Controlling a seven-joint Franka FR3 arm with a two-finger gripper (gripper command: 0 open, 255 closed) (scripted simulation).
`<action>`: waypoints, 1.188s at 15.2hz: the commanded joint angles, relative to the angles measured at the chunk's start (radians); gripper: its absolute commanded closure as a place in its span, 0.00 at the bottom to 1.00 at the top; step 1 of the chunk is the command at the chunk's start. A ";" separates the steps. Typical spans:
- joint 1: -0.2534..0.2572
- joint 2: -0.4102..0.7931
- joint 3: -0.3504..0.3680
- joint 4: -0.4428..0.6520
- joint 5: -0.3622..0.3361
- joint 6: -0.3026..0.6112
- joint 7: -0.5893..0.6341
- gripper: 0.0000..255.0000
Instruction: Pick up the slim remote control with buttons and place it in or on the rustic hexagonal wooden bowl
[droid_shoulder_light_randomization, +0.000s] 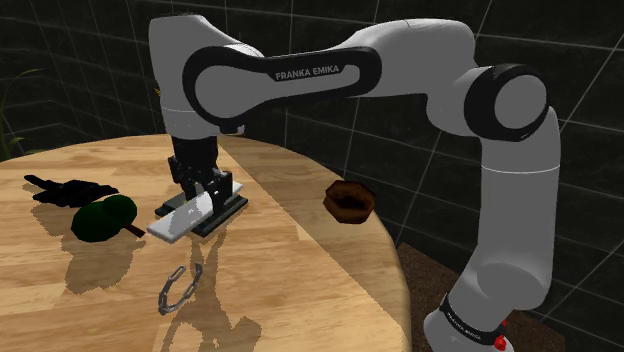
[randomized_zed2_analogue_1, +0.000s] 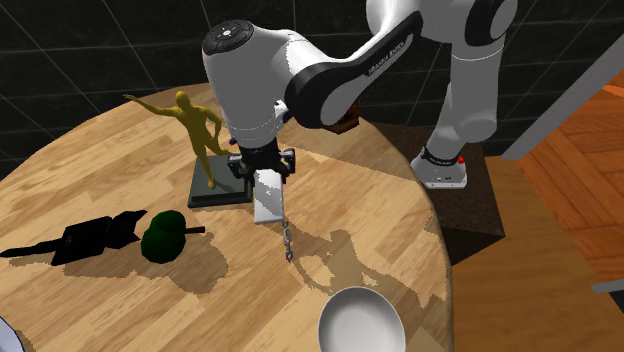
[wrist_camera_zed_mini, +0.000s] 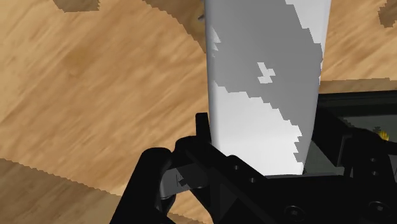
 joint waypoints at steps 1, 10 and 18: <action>-0.069 -0.085 0.012 -0.102 0.052 0.034 -0.045 1.00; -0.272 -0.453 -0.042 -0.465 0.305 0.124 -0.345 1.00; -0.320 -0.691 -0.195 -0.685 0.422 0.126 -0.604 1.00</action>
